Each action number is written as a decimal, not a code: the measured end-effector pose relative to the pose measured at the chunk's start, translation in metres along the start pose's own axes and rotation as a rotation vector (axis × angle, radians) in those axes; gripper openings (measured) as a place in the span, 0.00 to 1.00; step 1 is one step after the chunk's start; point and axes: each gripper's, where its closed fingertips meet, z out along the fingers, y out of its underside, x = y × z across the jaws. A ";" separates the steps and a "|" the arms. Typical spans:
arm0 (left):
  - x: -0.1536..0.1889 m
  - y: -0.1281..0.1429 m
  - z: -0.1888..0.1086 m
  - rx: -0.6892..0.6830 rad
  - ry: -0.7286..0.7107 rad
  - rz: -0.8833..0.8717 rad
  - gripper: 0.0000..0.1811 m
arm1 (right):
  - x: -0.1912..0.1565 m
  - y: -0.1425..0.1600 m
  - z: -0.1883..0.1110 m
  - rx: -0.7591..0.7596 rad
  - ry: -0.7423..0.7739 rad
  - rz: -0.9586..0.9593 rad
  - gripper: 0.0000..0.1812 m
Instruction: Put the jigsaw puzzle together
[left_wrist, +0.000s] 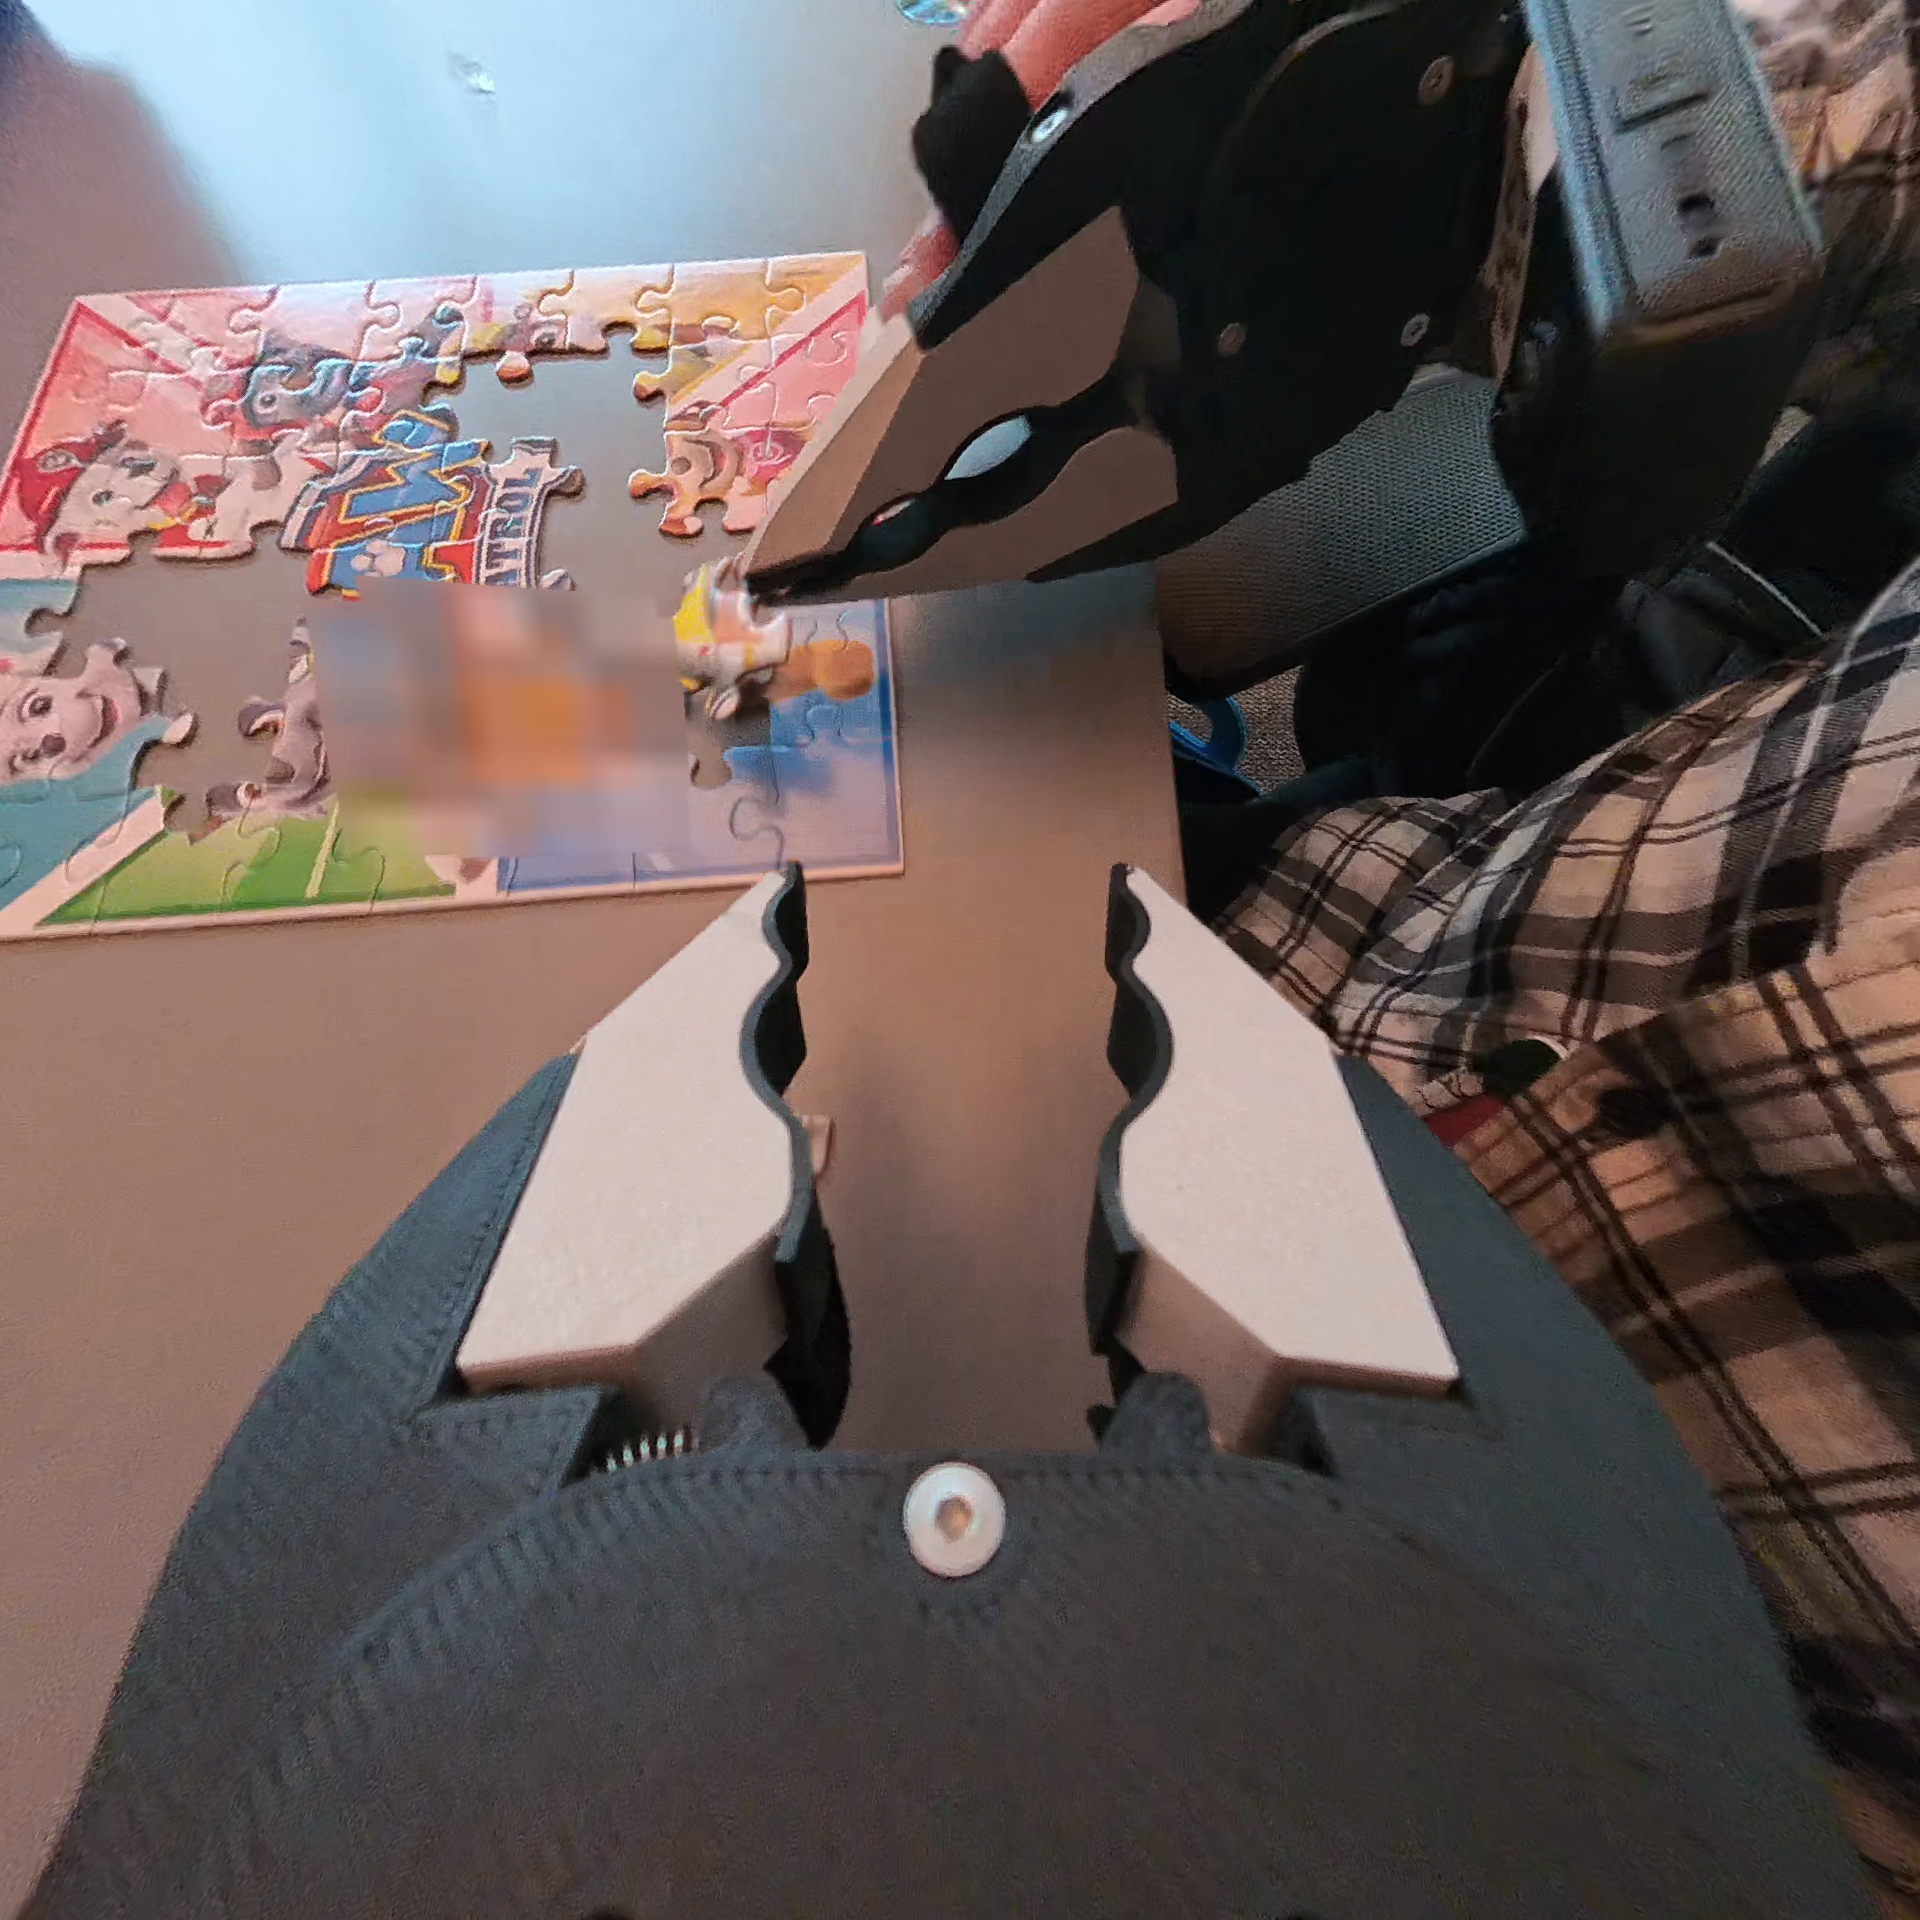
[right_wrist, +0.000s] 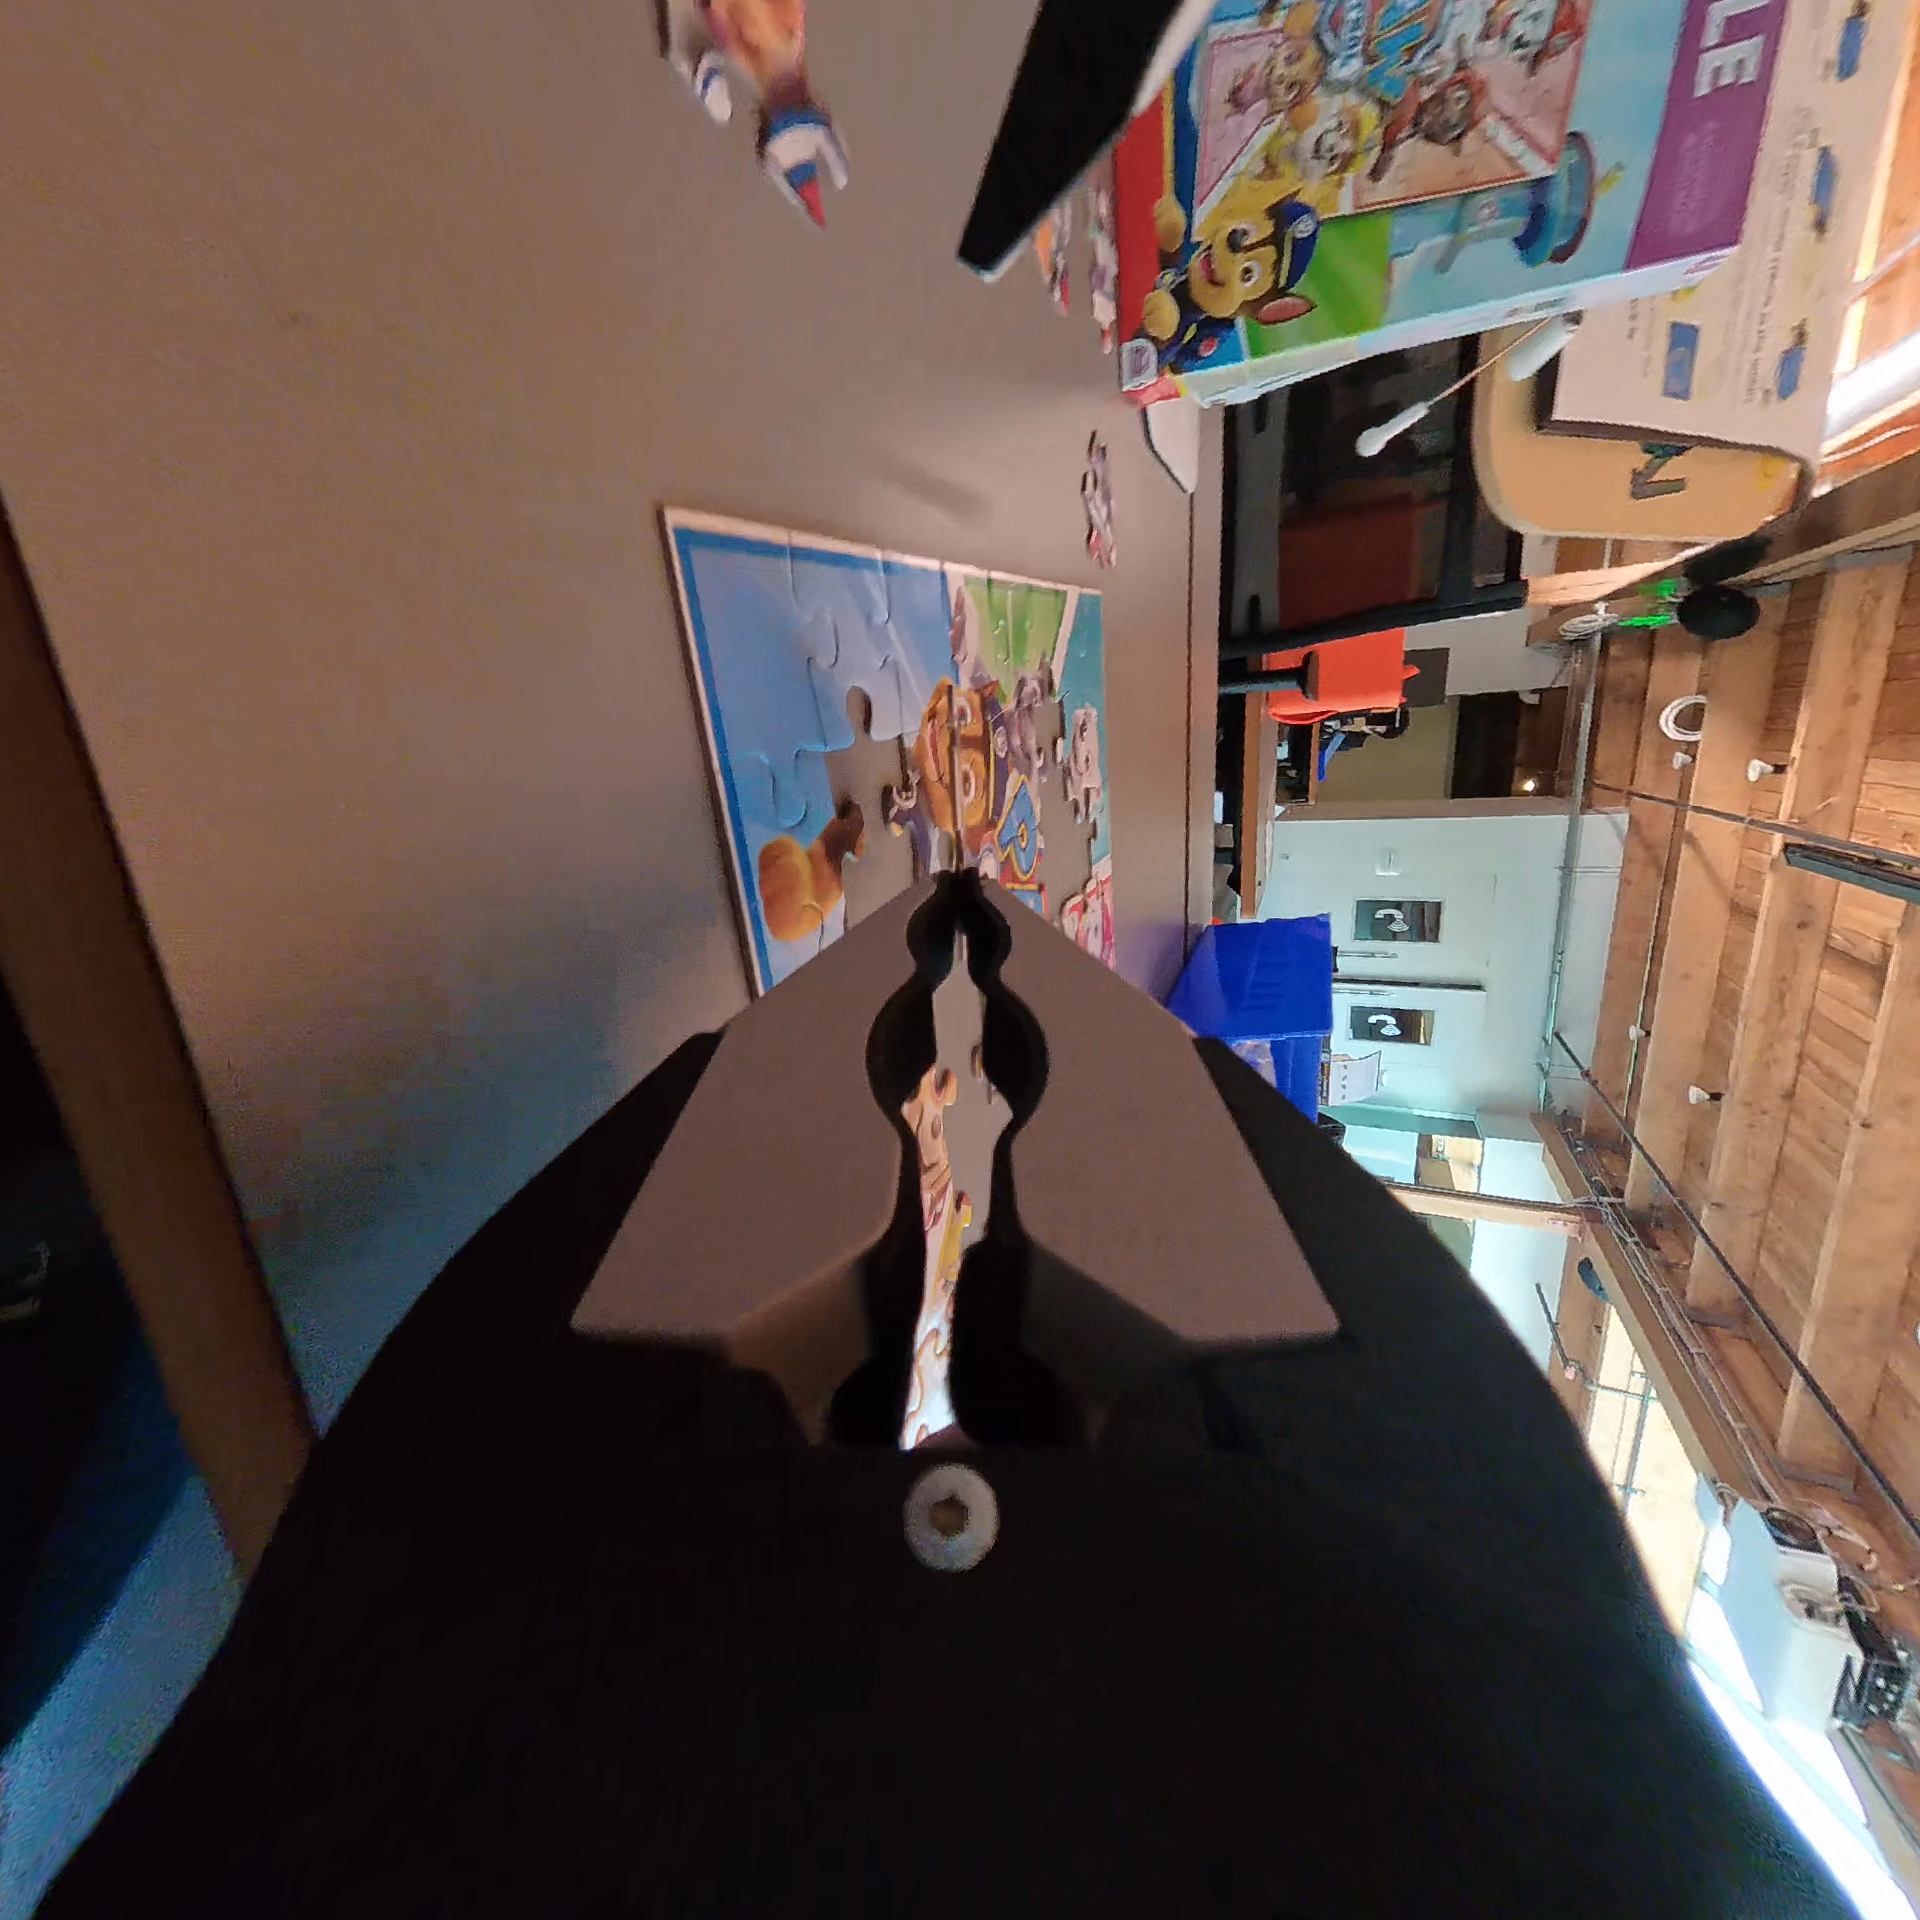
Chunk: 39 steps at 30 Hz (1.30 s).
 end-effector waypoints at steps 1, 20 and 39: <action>-0.002 -0.002 0.005 -0.008 0.009 0.007 0.32 | -0.001 0.003 0.003 -0.001 -0.015 -0.012 0.00; -0.029 0.008 0.054 -0.176 0.000 0.126 0.34 | -0.007 0.011 0.013 -0.039 -0.116 -0.122 0.00; -0.049 0.000 0.066 -0.184 0.020 0.103 0.34 | 0.010 0.078 0.025 -0.247 -0.092 -0.035 0.00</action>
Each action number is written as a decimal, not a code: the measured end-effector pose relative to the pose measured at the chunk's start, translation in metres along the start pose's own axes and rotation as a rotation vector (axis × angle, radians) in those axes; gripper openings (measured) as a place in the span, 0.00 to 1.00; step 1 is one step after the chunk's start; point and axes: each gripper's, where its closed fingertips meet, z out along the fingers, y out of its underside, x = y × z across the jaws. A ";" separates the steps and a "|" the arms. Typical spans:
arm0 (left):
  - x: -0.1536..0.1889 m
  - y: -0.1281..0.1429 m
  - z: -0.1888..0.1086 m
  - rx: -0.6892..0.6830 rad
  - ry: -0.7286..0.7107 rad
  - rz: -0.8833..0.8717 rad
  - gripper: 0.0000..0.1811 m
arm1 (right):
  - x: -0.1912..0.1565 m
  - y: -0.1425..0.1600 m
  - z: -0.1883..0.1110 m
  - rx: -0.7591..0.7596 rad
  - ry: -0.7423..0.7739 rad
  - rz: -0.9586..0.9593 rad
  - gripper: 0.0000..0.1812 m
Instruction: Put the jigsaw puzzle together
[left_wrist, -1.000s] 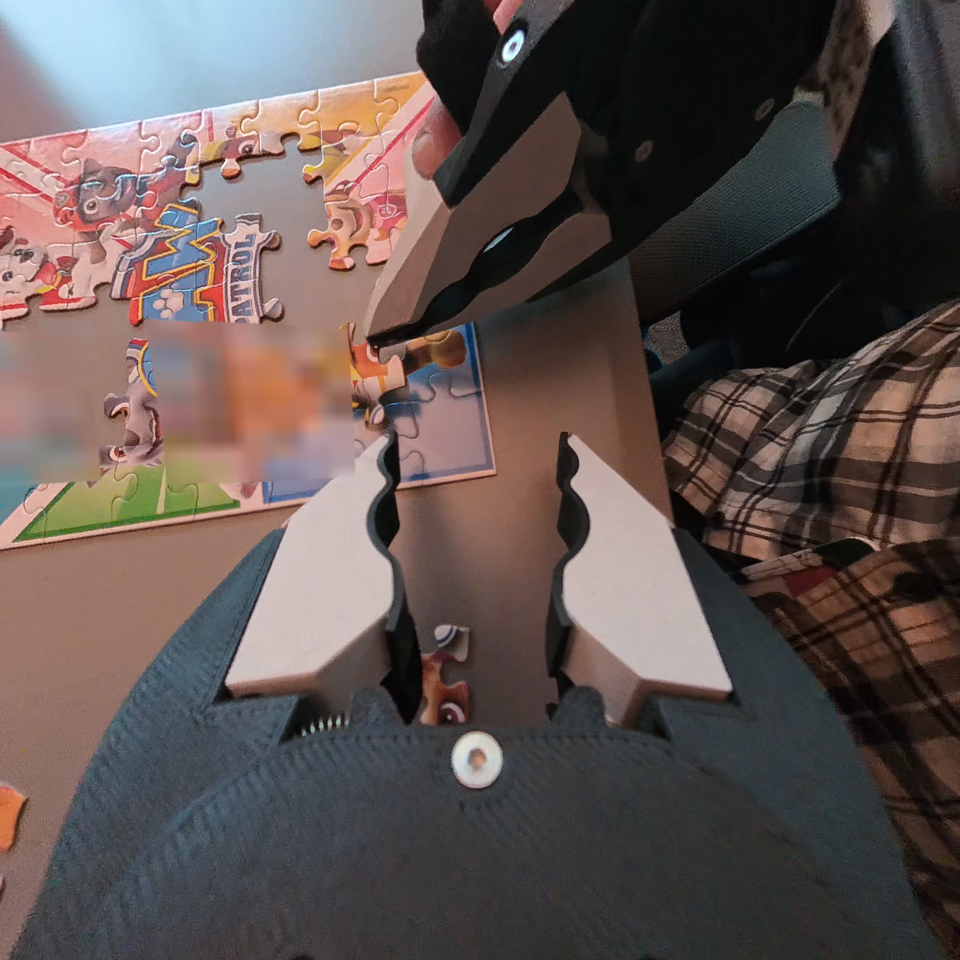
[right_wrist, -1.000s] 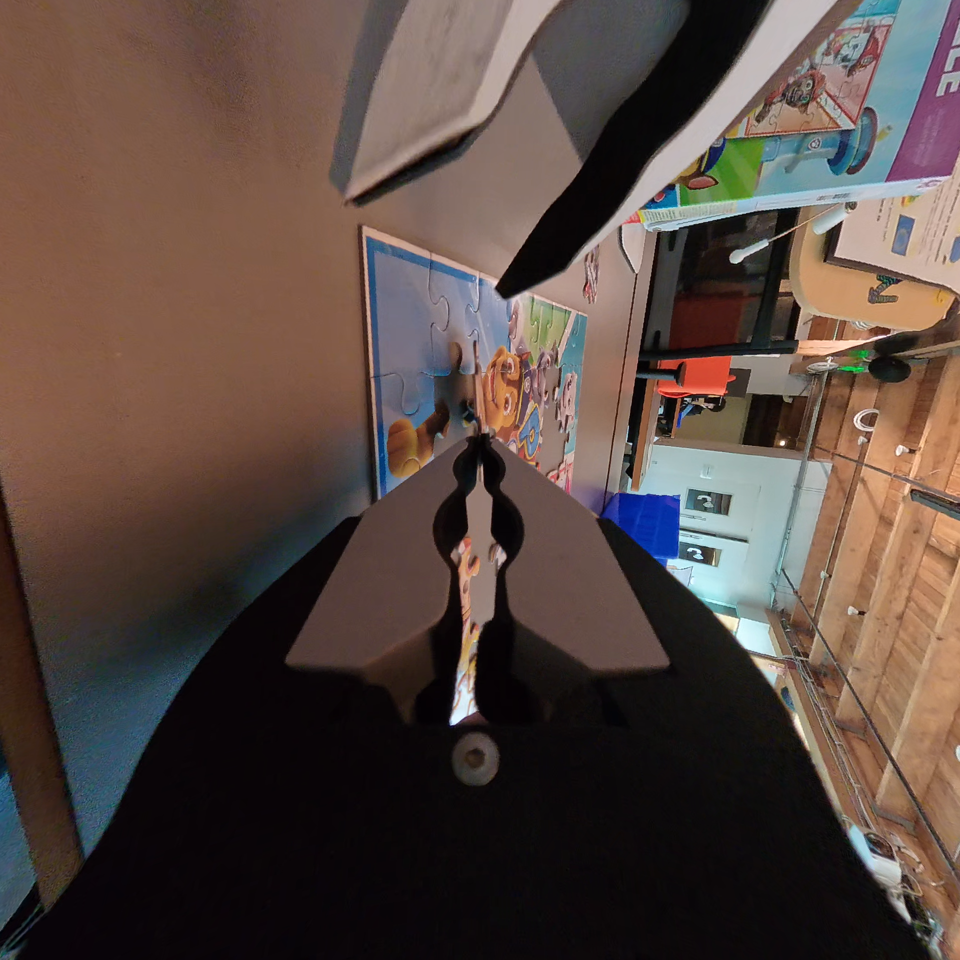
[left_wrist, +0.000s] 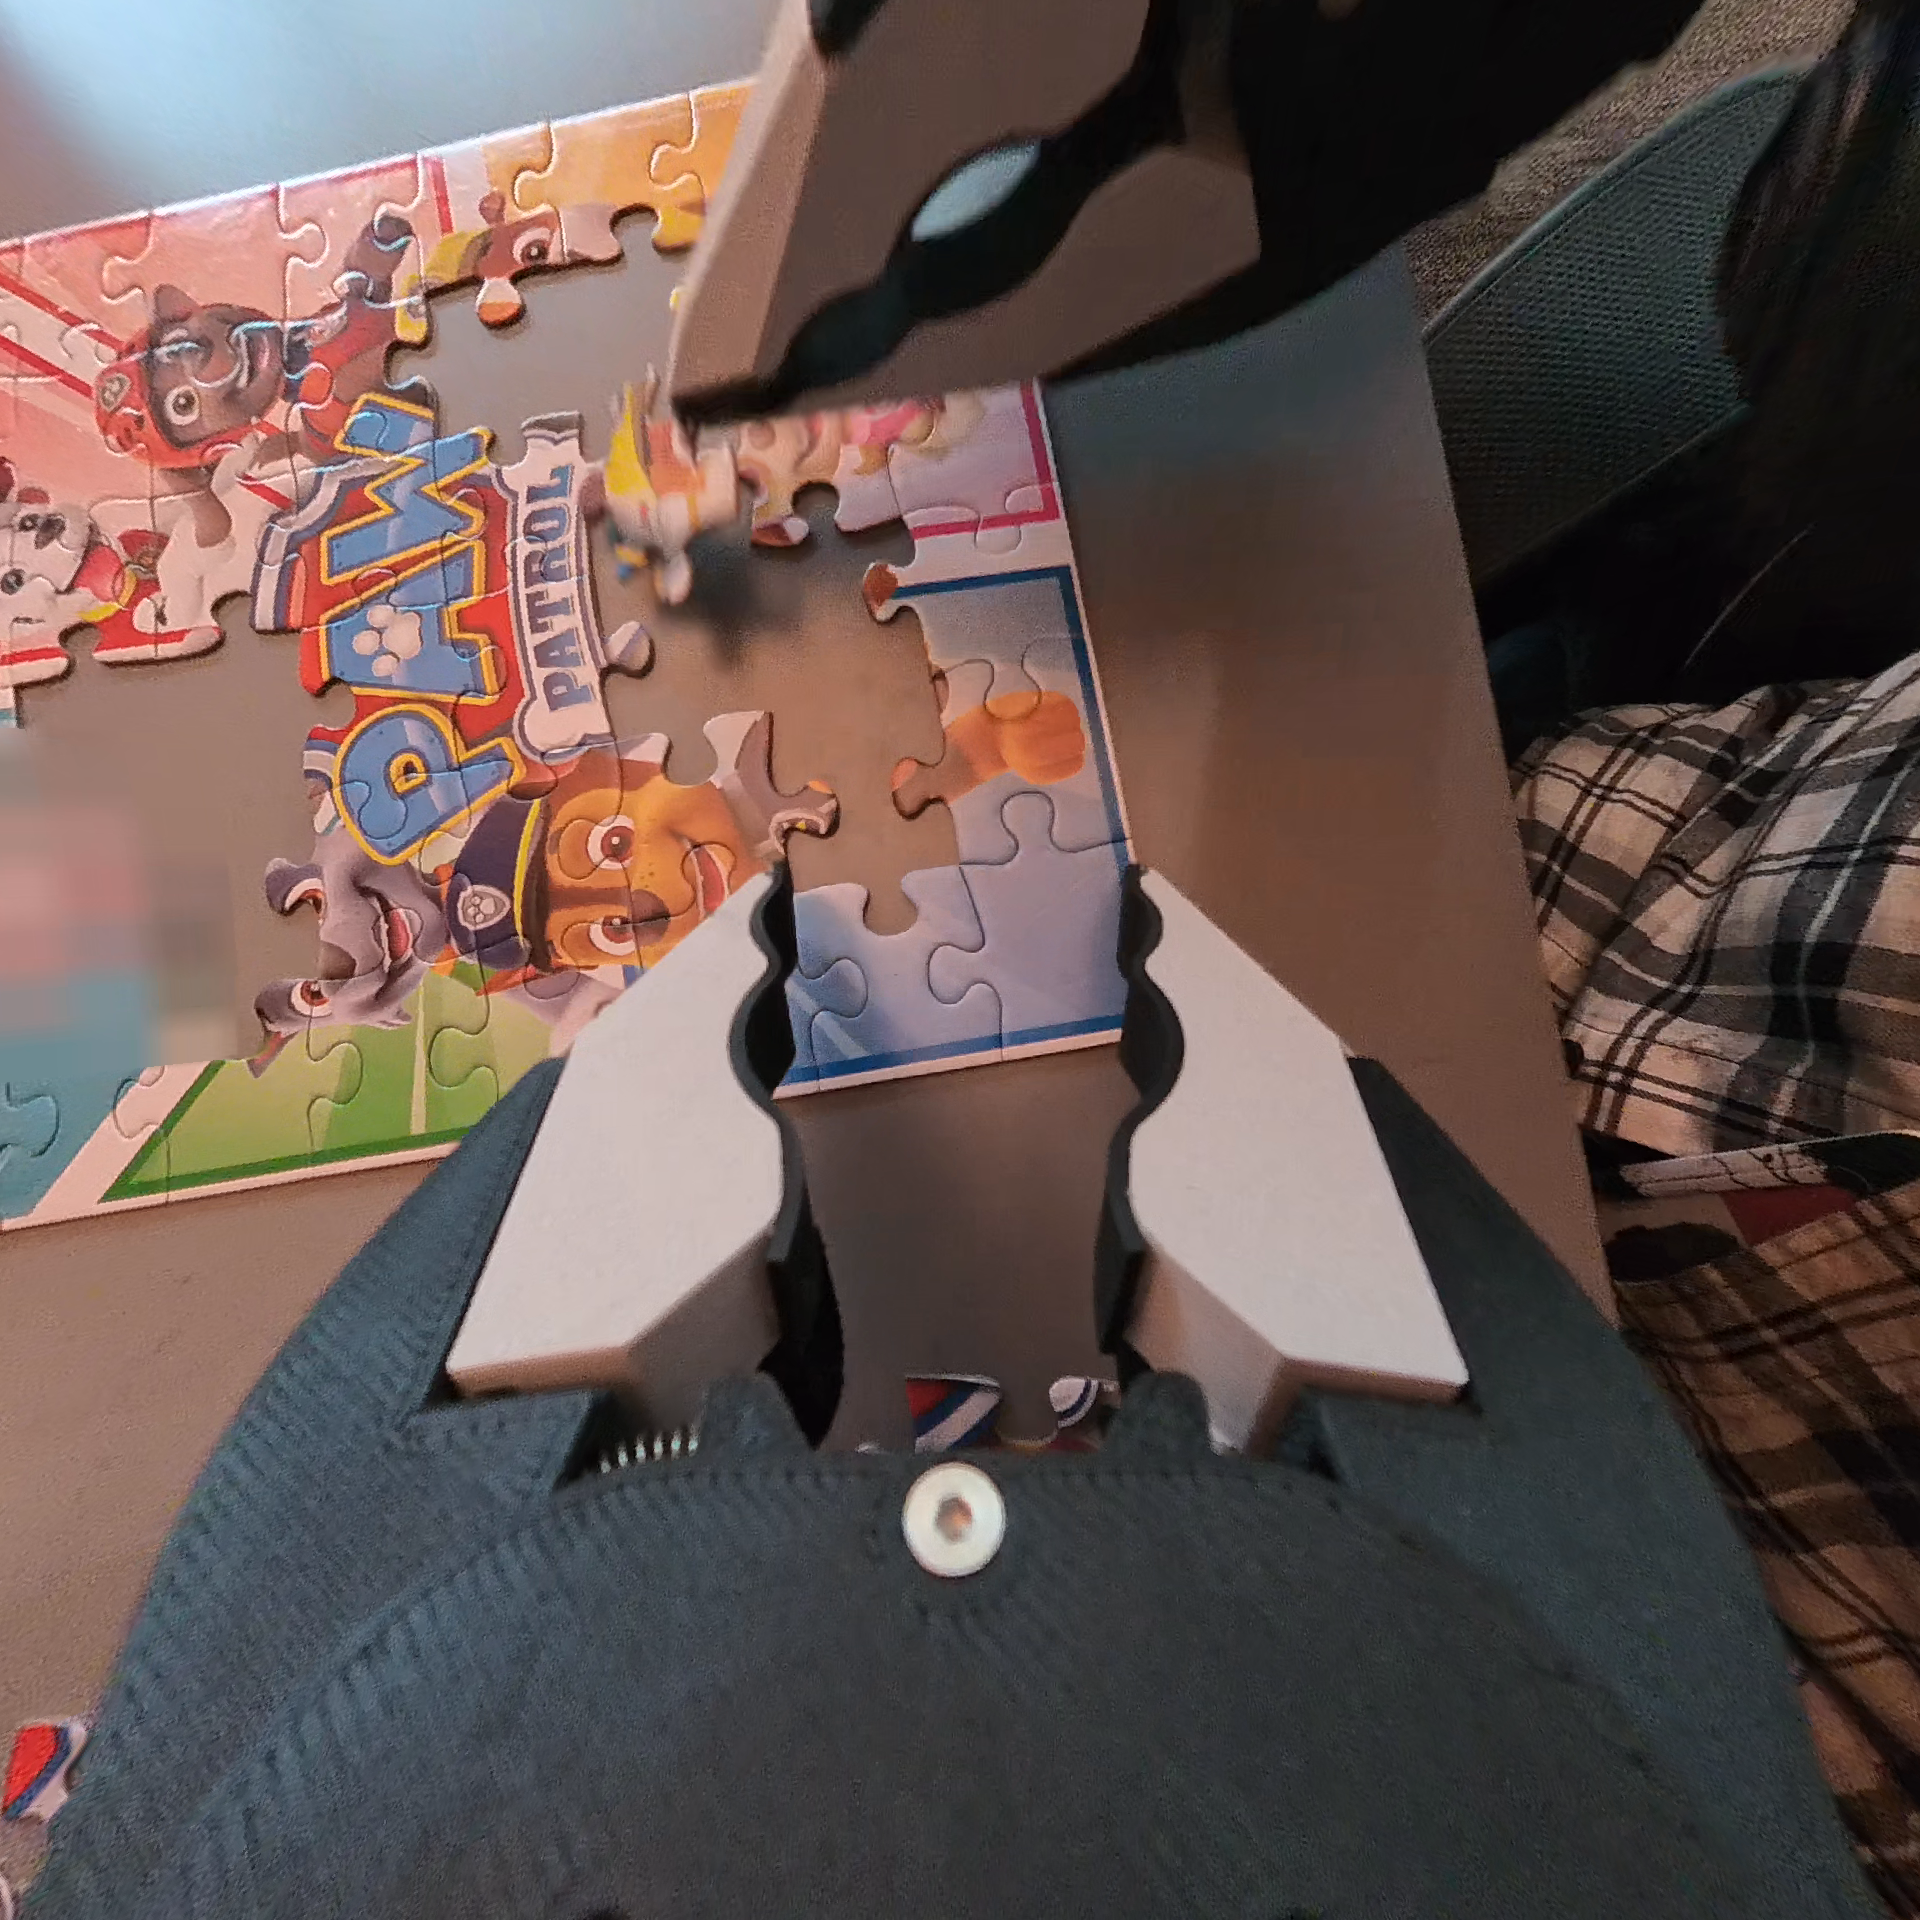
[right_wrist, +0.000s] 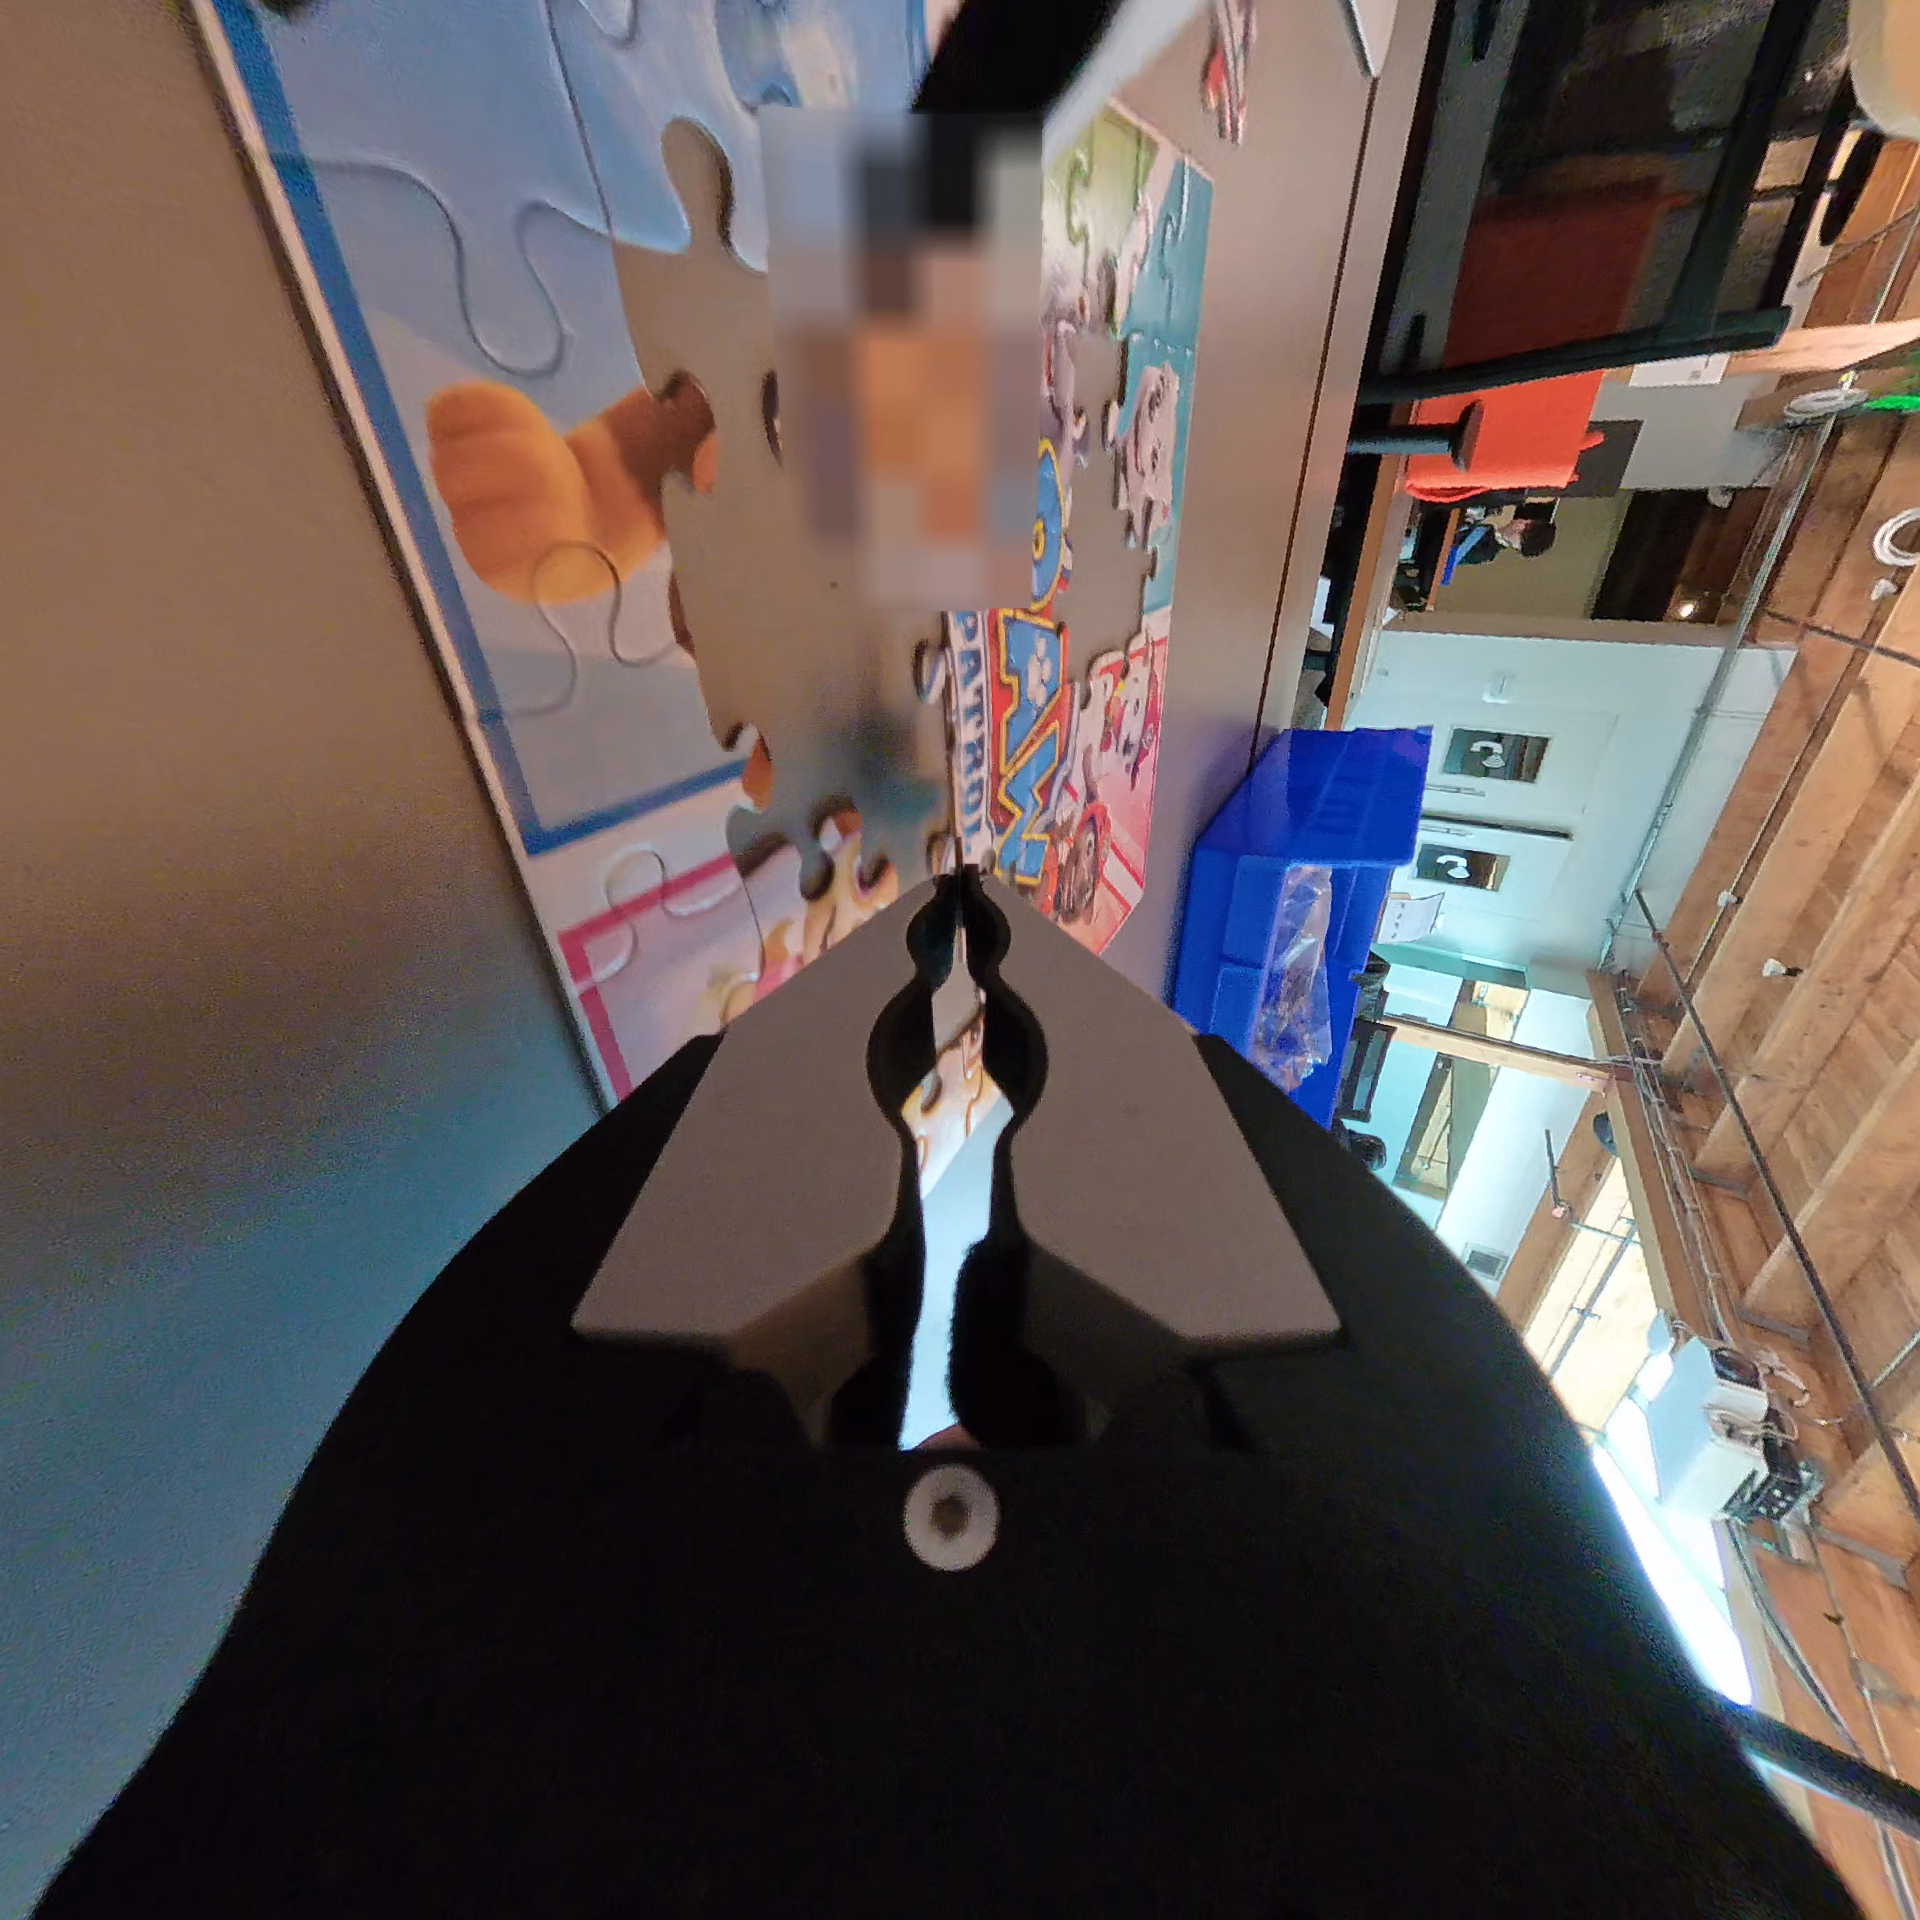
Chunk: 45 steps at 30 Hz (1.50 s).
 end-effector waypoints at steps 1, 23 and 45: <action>0.000 0.000 0.001 0.005 0.006 -0.005 0.34 | 0.002 0.006 -0.001 -0.007 0.008 0.008 0.00; 0.002 -0.002 0.004 0.032 0.055 -0.038 0.32 | 0.002 0.011 -0.003 0.083 0.014 -0.063 0.00; -0.003 -0.052 0.030 0.022 0.067 0.064 0.36 | -0.007 0.008 -0.002 0.121 -0.193 -0.024 0.05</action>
